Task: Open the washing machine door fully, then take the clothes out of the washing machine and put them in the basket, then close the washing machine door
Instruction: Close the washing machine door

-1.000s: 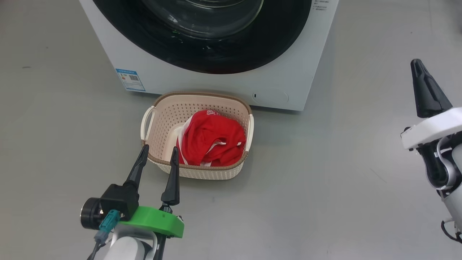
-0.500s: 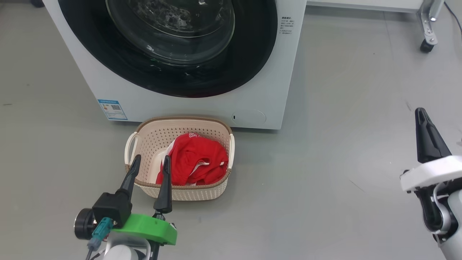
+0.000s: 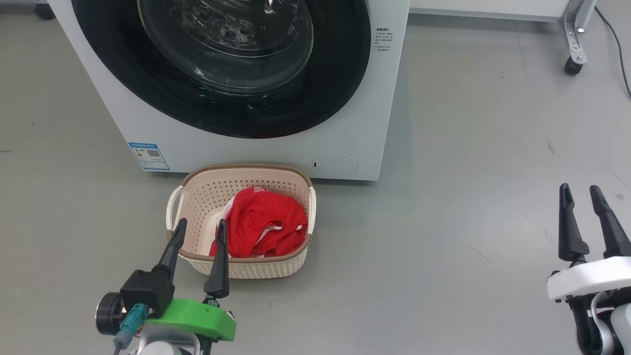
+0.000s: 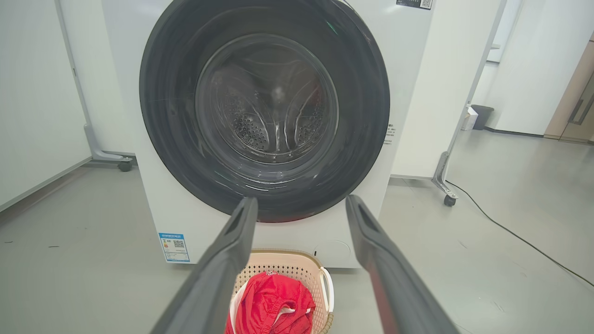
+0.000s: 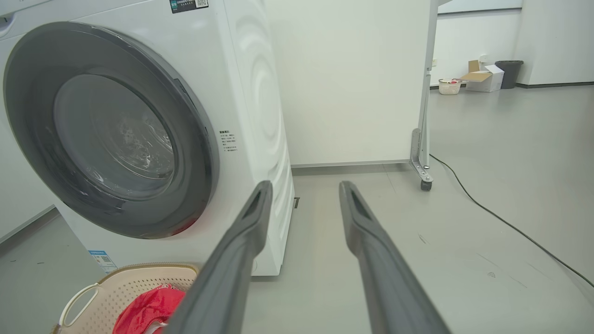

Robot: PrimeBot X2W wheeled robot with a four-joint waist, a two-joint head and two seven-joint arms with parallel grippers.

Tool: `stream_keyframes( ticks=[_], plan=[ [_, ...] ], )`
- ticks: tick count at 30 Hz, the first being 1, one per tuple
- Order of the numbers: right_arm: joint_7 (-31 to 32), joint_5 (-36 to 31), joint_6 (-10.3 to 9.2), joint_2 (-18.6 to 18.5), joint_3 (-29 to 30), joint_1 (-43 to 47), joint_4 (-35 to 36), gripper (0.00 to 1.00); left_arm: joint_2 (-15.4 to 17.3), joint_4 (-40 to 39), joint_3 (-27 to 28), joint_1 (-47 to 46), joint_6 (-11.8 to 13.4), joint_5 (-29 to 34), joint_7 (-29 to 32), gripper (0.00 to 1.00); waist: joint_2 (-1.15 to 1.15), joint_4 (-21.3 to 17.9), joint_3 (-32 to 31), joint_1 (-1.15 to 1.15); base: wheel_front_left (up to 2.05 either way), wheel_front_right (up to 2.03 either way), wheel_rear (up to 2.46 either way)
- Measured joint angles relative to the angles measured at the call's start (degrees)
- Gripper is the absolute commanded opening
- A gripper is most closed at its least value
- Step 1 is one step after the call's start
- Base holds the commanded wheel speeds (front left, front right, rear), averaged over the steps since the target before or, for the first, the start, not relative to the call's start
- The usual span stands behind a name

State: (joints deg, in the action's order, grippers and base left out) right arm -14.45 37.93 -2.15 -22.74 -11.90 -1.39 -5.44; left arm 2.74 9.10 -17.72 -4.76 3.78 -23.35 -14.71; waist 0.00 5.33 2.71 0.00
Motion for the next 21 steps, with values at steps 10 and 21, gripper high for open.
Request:
stream_keyframes(
  ticks=[10,21],
  plan=[
    [-0.01,-3.04,0.00,2.32,1.93,3.85,2.81,1.00,-0.01,0.20,0.59,0.66,-0.38,0.42,0.00,1.00,0.00,-0.06,-0.39,0.00,0.00,0.00,0.00],
    [-0.01,-5.41,1.01,4.38,3.85,6.83,4.56,1.00,-0.07,0.27,2.18,1.48,-1.04,0.68,0.00,1.00,0.00,0.11,-0.41,0.00,0.00,0.00,0.00]
  ],
)
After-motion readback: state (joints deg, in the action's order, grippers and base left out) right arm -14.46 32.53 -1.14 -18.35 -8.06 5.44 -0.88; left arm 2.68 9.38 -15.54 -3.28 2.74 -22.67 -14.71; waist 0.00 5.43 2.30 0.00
